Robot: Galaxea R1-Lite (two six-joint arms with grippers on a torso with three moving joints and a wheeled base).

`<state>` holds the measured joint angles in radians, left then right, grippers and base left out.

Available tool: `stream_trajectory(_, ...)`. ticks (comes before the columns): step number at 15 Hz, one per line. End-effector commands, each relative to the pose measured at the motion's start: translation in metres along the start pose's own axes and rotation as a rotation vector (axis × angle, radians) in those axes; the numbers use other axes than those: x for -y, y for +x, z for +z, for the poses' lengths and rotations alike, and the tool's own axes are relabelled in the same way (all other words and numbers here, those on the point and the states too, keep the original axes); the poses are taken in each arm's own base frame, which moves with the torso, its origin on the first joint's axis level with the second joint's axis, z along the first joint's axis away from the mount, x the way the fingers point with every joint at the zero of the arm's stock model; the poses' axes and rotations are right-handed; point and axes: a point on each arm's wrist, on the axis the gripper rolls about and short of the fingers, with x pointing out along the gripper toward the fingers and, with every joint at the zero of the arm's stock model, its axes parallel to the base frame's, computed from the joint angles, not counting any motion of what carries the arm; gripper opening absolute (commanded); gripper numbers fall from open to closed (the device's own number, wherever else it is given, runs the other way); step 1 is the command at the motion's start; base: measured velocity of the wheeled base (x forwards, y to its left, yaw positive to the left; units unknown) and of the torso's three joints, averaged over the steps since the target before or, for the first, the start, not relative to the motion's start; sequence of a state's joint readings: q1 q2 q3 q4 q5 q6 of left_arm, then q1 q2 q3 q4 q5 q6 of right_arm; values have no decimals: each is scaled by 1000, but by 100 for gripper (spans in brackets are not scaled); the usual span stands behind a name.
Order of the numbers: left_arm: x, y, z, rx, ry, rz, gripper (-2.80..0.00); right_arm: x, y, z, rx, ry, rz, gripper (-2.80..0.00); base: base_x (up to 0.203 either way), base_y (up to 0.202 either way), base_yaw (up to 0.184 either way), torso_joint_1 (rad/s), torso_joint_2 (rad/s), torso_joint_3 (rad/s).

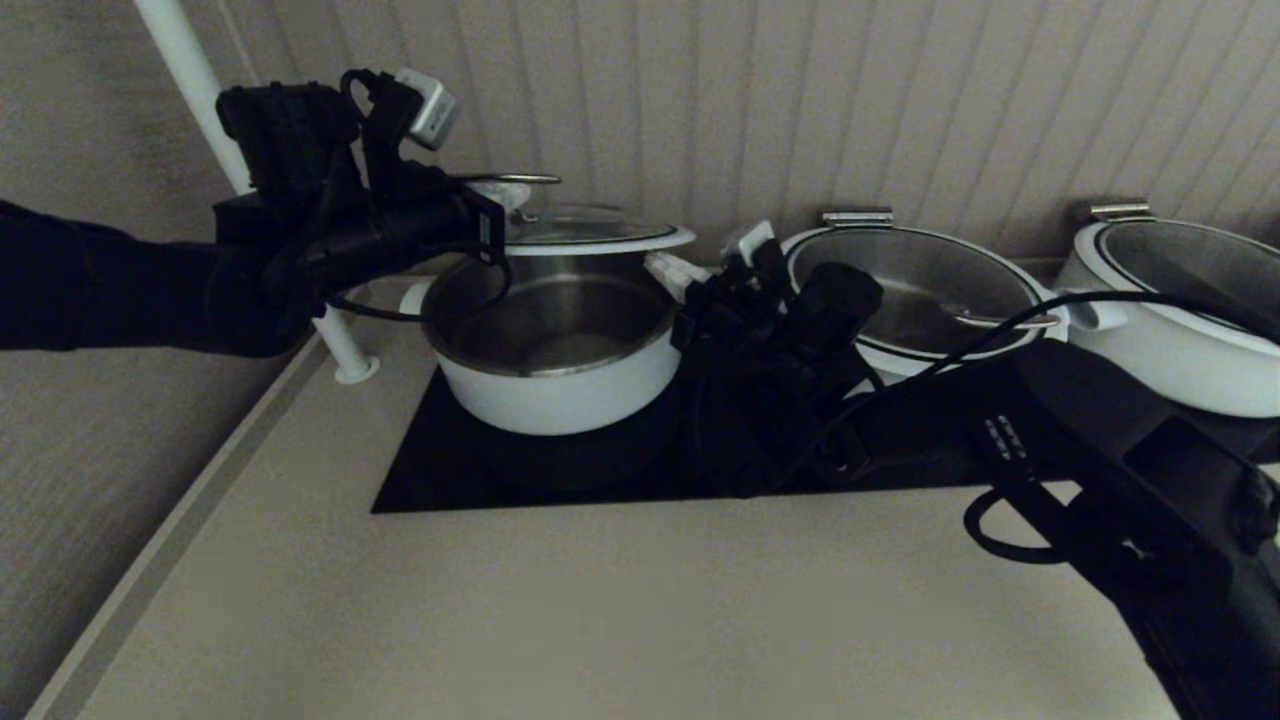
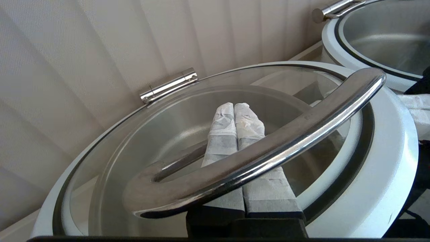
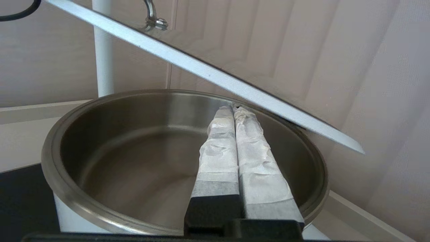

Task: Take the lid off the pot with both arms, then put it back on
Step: Hold the pot lid with the right arm

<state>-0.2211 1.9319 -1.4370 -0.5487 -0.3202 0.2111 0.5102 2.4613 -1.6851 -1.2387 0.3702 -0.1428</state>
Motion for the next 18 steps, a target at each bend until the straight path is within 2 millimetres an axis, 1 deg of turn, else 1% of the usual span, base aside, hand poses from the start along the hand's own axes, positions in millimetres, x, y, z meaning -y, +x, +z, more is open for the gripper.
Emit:
stream_trajectory(1,0,-1,2,5,4,-1,-280,0,0,0,7,-5,0,-280,0,0,0,0,0,0)
stream_trajectory(7,4,-11,0,-18,-3,-6,-280,1,1,2,15,-8,0,-280,0,0,0,0,0,0)
stream_trajectory(9,6,-16,-1,-50,-12,-13,-280,2,2,3,21,-10,-1,-280,0,0,0,0,0,0)
stream_trajectory(18,6,-19,0,-56,-12,-12,-280,1,2,3,21,-11,-1,-280,0,0,0,0,0,0)
